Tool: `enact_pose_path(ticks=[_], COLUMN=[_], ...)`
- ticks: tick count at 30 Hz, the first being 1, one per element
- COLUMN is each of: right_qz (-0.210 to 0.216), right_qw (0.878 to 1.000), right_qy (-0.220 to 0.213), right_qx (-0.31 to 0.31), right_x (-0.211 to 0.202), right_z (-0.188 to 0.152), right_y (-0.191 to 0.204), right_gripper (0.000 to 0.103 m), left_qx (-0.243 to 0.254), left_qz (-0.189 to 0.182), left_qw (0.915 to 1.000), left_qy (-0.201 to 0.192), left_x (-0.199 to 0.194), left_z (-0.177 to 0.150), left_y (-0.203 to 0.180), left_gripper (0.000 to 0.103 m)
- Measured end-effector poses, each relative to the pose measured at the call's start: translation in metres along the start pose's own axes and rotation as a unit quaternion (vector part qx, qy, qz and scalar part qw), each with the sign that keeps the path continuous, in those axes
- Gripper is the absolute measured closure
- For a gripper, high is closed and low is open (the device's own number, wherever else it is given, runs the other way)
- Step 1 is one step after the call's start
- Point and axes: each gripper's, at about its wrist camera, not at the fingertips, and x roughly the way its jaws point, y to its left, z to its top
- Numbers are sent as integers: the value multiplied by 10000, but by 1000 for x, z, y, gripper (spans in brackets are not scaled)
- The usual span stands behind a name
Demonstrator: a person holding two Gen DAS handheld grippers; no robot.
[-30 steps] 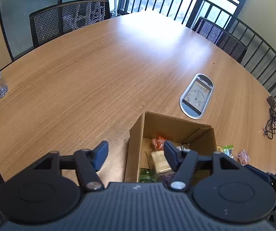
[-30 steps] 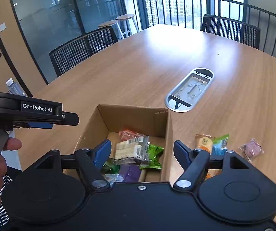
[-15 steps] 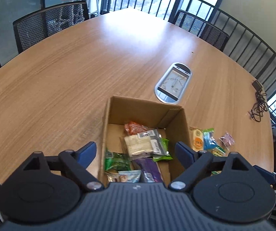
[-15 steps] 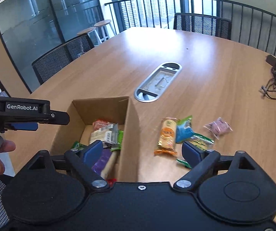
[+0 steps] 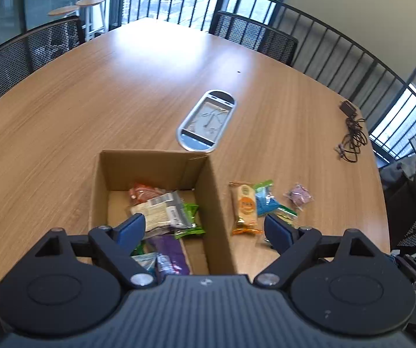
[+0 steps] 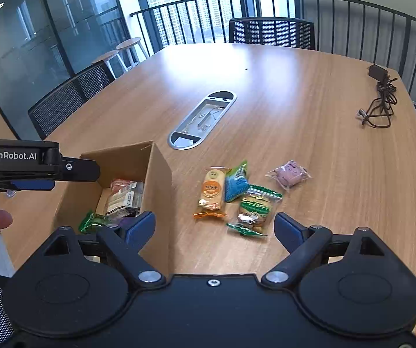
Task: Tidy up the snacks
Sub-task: 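Move both open grippers from the box toward the remaining snacks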
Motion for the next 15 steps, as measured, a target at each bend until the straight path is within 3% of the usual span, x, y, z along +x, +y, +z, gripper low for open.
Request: enact_pose_path(ticks=[15], right_qz=[-236], right_qw=[9992], right_qy=[18], right_qx=[324], right_x=[2], right_z=[-2], right_y=[-29], right_gripper=[16], left_qx=[360], left_qz=[-302], left_qw=[9987], left_qy=[200], left_x=[18], left_z=[4], left_y=[-38], left_gripper=[17])
